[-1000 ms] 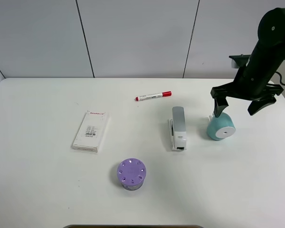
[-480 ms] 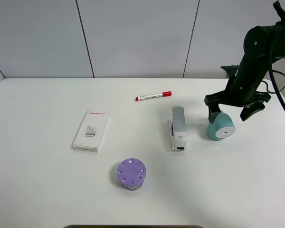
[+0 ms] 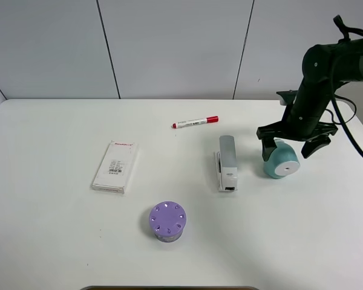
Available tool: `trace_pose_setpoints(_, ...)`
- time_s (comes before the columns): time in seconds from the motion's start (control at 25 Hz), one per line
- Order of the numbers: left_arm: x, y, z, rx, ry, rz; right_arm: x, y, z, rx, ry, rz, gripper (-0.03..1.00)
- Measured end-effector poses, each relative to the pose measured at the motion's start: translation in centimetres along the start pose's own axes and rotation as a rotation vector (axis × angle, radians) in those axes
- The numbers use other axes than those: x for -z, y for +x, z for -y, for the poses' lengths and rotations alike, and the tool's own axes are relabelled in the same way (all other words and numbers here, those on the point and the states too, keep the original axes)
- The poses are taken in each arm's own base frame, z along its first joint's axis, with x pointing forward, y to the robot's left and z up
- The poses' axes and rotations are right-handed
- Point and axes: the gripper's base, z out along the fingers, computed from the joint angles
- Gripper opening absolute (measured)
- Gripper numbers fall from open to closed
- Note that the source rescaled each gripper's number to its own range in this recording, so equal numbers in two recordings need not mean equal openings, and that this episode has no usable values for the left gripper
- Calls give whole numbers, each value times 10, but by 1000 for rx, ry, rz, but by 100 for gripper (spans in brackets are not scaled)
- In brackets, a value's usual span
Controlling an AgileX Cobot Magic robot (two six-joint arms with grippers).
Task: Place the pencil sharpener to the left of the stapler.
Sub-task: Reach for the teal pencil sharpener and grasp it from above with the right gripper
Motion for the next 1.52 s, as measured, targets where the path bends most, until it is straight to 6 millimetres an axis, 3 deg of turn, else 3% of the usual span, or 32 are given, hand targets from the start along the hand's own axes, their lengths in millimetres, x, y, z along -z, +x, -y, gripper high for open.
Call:
trace_pose_setpoints(0.4, 0, 0, 0, 0, 0, 0, -6, -4, 0, 0, -1, 20, 100)
trace_pose_setpoints(0.96, 0, 0, 0, 0, 0, 0, -31, -9, 0, -1, 1, -14, 100)
trace_pose_setpoints(1.52, 0, 0, 0, 0, 0, 0, -33, -14, 0, 18, 8, 32, 100)
